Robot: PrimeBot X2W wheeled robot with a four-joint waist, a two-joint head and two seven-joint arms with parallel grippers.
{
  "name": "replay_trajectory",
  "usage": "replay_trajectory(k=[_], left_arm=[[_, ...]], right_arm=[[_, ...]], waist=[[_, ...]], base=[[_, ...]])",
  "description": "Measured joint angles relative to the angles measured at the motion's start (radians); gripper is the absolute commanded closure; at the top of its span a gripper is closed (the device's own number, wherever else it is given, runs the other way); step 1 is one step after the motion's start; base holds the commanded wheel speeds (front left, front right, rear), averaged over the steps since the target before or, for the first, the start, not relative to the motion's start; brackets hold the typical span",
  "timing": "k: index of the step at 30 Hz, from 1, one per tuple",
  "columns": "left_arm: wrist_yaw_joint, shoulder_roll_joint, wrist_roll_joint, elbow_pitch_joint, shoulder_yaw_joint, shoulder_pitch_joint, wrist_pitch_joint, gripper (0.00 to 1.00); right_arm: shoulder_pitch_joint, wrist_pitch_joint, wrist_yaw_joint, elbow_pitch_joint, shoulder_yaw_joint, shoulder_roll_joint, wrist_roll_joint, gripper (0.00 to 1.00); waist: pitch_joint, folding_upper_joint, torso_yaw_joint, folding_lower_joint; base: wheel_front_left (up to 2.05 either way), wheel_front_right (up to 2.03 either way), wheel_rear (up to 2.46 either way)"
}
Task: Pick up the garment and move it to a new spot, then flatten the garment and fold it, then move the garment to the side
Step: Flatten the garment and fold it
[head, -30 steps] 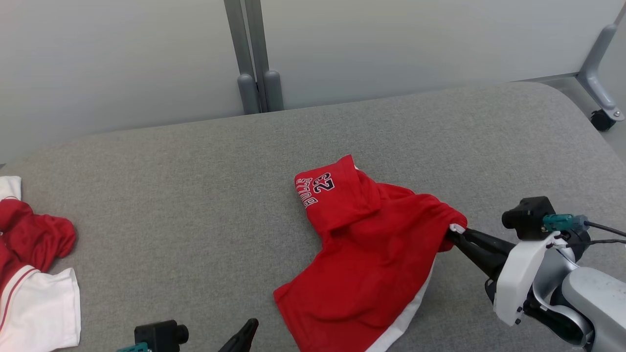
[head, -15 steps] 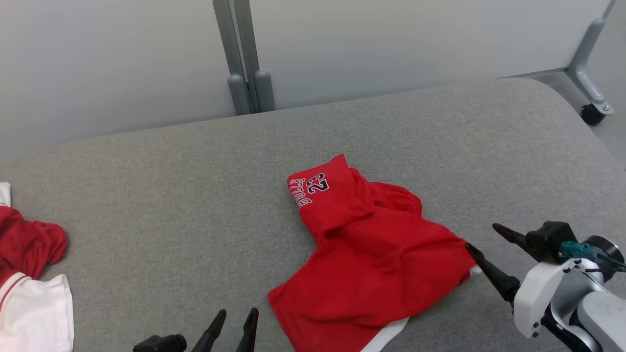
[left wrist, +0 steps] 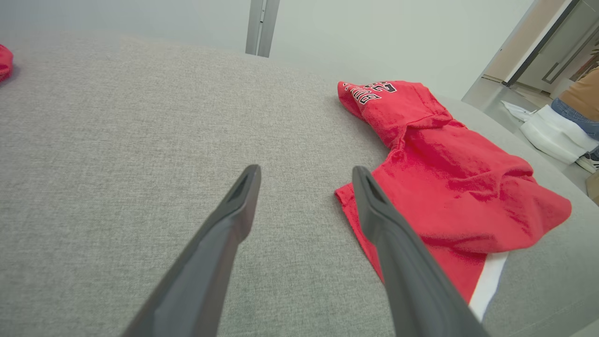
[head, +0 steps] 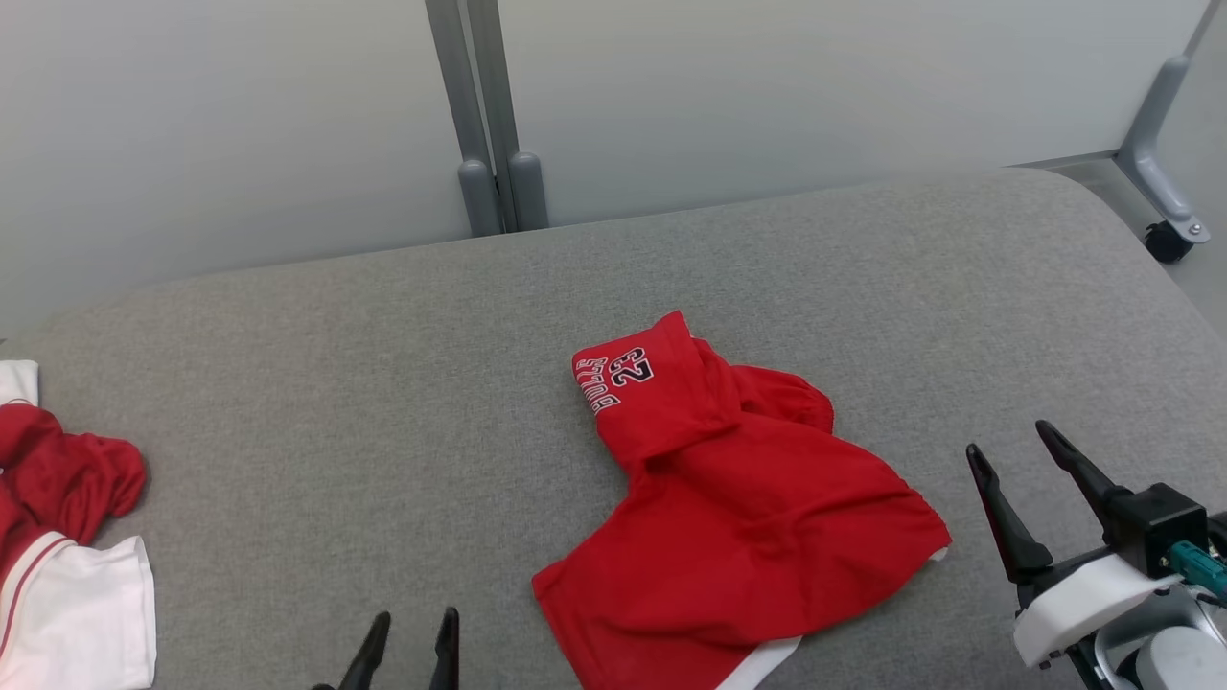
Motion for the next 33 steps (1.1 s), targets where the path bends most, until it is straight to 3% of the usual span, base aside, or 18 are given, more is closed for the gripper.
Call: replay_trajectory(k=[4, 10, 33], left_arm=[[-0.002, -0.027, 0.057, -0.047, 0.072, 0.004, -0.004, 0.0], [-0.018, -0.045, 0.104, -0.062, 0.134, 0.028, -0.004, 0.0], [-0.009, -0.046, 0.092, -0.061, 0.121, 0.037, -0.006, 0.0]], right_arm=[[0.082, 0.0, 0.0, -0.072, -0.123, 0.108, -0.064, 0.0], [0.149, 0.0, 0.0, -0.078, -0.172, 0.201, -0.112, 0.0], [0.127, -0.001, 0.0, -0.071, -0.148, 0.214, -0.098, 0.0]], waist=[[-0.001, 0.0, 0.012, 0.0], [0.003, 0.0, 0.026, 0.0], [-0.009, 0.0, 0.042, 0.0]], base=[[0.0, 0.0, 0.0], [0.0, 0.0, 0.0], [0.0, 0.0, 0.0]])
